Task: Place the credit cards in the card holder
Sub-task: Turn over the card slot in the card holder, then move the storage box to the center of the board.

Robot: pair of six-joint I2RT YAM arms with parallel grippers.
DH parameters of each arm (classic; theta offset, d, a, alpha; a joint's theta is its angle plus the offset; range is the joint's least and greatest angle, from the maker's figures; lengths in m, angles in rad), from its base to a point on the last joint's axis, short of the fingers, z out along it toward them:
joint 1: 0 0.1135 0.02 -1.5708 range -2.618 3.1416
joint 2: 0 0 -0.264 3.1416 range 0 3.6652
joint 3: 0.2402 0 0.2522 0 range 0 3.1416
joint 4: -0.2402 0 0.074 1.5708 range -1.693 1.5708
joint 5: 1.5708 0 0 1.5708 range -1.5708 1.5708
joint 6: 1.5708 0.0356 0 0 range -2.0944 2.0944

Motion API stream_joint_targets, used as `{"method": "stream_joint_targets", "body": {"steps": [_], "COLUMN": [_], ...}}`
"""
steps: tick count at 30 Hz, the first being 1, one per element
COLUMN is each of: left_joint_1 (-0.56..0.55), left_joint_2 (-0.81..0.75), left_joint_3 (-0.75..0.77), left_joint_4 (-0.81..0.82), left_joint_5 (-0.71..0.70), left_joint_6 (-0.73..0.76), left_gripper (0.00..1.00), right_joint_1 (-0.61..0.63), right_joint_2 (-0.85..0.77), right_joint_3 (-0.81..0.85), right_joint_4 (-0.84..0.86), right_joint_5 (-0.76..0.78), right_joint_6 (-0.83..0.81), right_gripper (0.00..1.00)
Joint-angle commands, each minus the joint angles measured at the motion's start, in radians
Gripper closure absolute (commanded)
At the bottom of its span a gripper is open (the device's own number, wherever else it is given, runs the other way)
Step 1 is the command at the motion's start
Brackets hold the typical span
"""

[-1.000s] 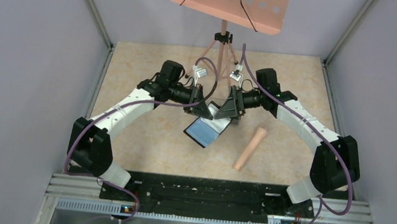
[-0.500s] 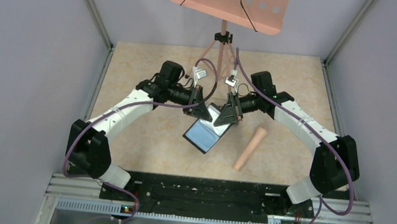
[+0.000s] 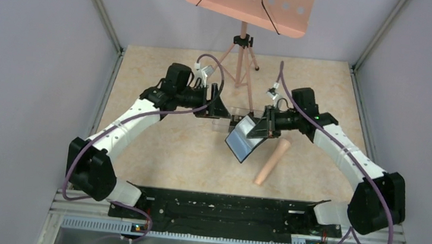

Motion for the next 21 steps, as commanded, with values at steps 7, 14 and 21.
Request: {"method": "stream_joint_targets", "body": {"steps": [7, 14, 21], "left_joint_1": [0.066, 0.066, 0.065], "left_joint_2": [0.246, 0.548, 0.653], "left_joint_3": [0.154, 0.423, 0.469], "left_joint_4": [-0.157, -0.342, -0.338], "left_joint_5": [-0.406, -0.539, -0.492], "left_joint_6": [0.001, 0.058, 0.107], "left_gripper": [0.28, 0.33, 0.50], "right_joint_1": [-0.151, -0.221, -0.245], "right_joint_2": [-0.247, -0.290, -0.231], "right_joint_3": [-0.080, -0.091, -0.016], "right_joint_4": [-0.015, -0.051, -0.089], "right_joint_5": [0.185, 0.185, 0.172], "right_joint_6": [0.145, 0.165, 0.134], "right_gripper": [1.00, 1.00, 1.00]}}
